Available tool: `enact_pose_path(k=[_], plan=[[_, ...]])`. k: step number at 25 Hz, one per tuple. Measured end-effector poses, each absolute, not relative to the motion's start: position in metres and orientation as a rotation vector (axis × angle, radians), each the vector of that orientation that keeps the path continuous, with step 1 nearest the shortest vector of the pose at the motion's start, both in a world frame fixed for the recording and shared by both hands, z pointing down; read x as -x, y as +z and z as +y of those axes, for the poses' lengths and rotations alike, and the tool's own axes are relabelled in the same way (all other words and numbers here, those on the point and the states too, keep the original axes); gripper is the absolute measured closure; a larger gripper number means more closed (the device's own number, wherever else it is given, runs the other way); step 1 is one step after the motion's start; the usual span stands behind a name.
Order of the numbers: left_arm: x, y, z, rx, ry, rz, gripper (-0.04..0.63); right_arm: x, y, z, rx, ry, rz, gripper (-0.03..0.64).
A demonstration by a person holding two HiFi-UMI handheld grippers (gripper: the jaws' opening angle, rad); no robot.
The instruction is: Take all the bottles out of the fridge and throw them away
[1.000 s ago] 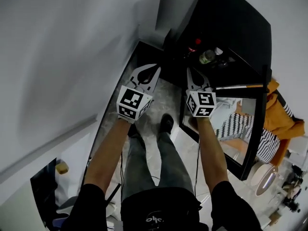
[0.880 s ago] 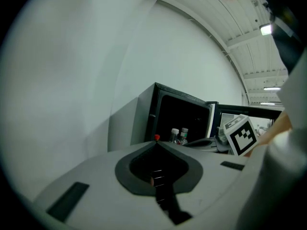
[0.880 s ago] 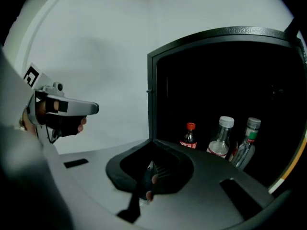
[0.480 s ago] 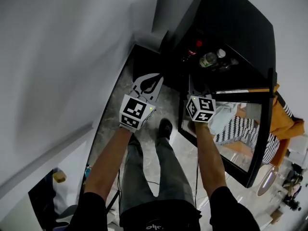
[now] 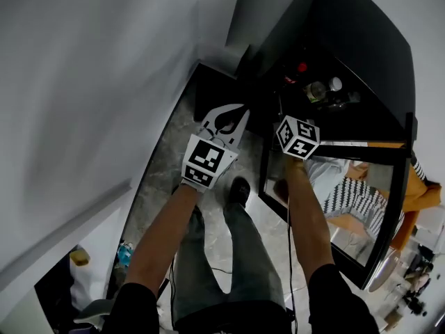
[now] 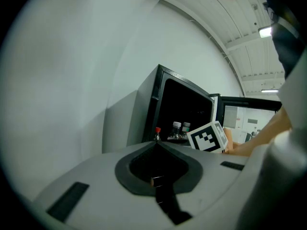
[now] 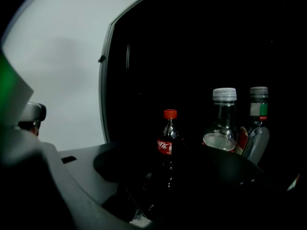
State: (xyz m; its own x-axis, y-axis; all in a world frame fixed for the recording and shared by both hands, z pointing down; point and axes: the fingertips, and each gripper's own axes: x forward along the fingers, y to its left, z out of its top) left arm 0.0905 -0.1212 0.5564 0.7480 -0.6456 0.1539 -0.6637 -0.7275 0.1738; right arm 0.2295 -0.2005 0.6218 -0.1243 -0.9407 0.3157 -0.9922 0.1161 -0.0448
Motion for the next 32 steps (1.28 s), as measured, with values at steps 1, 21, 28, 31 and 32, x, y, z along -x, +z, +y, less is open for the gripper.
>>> enact_pose_path(k=[1,21,28,31,32], plan=[[-0.091,0.560,-0.123,-2.727,0.117,-1.037,0.594,-0.232,0.625,-0.206,-1.957,0.359,-2.161,0.389],[-0.080,0.572,-0.143,-2.711,0.167,-1.120,0.595,-0.257,0.659,-0.288,-2.053,0.412,-1.961,0.316],[-0.068,0.574,-0.141,-2.699,0.188,-1.142,0.595,-0.259,0.658,-0.276,-2.056,0.402,-1.932,0.313],[-0.060,0.569,-0.138,-2.699,0.191,-1.144,0.594,-0.256,0.652,-0.260,-2.052,0.408,-1.958,0.314],[-0.058,0.569,-0.137,-2.694,0.191,-1.147,0.594,-0.254,0.648,-0.254,-2.046,0.405,-1.974,0.314]])
